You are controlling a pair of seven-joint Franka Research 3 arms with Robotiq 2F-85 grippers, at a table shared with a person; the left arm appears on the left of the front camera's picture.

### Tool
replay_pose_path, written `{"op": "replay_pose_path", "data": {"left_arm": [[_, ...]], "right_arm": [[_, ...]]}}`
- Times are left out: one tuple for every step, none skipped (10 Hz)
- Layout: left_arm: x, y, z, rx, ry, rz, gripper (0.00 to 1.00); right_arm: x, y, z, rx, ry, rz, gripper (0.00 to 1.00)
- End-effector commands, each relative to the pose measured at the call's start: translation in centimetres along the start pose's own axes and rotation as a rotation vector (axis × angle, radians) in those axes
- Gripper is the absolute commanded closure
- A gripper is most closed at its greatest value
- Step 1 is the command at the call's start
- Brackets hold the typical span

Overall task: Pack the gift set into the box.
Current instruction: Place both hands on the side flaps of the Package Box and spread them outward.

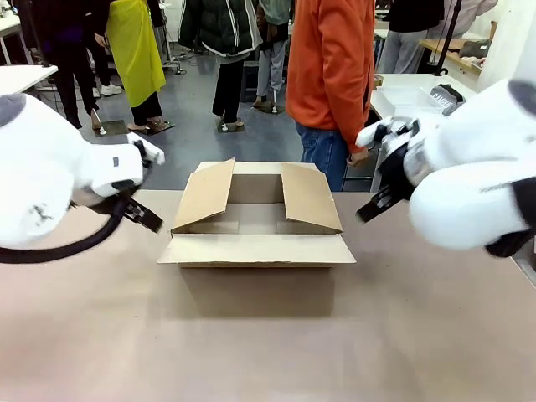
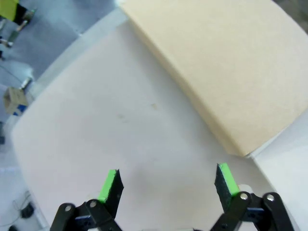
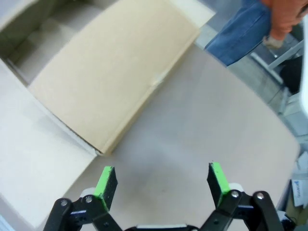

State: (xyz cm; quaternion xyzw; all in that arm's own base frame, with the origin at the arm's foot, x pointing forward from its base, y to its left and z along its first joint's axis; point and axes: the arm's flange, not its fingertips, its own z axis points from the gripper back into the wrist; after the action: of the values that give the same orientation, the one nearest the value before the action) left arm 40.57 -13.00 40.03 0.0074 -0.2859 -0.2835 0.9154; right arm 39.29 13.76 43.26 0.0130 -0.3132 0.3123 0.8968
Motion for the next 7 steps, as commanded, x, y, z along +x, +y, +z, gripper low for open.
{"op": "replay_pose_path", "data": {"left_arm": [[-6.0,1.0,9.3,0.093,-0.065,0.018,0.0],[-8.0,2.3,12.0,0.006,-0.182,0.001,0.0],[-10.5,4.5,14.2,-0.116,-0.277,0.028,0.0],[-13.0,6.9,14.7,-0.256,-0.32,0.089,0.0],[-16.3,10.6,14.8,-0.498,-0.29,0.264,0.0],[-19.6,14.2,13.3,-0.65,-0.311,0.404,0.0],[-23.8,16.8,11.4,-0.757,-0.387,0.521,0.0]], "right_arm": [[-3.3,-3.3,8.5,0.019,-0.067,0.001,0.0],[-4.7,-5.9,10.2,-0.074,-0.079,-0.136,0.0],[-6.5,-8.6,11.4,0.019,-0.115,-0.228,0.0],[-8.9,-11.7,12.1,0.166,-0.123,-0.374,0.0],[-12.1,-15.4,13.0,0.401,-0.148,-0.584,0.0],[-15.4,-18.9,13.4,0.58,-0.18,-0.782,0.0],[-19.1,-21.9,13.1,0.7,-0.24,-0.91,0.0]]}}
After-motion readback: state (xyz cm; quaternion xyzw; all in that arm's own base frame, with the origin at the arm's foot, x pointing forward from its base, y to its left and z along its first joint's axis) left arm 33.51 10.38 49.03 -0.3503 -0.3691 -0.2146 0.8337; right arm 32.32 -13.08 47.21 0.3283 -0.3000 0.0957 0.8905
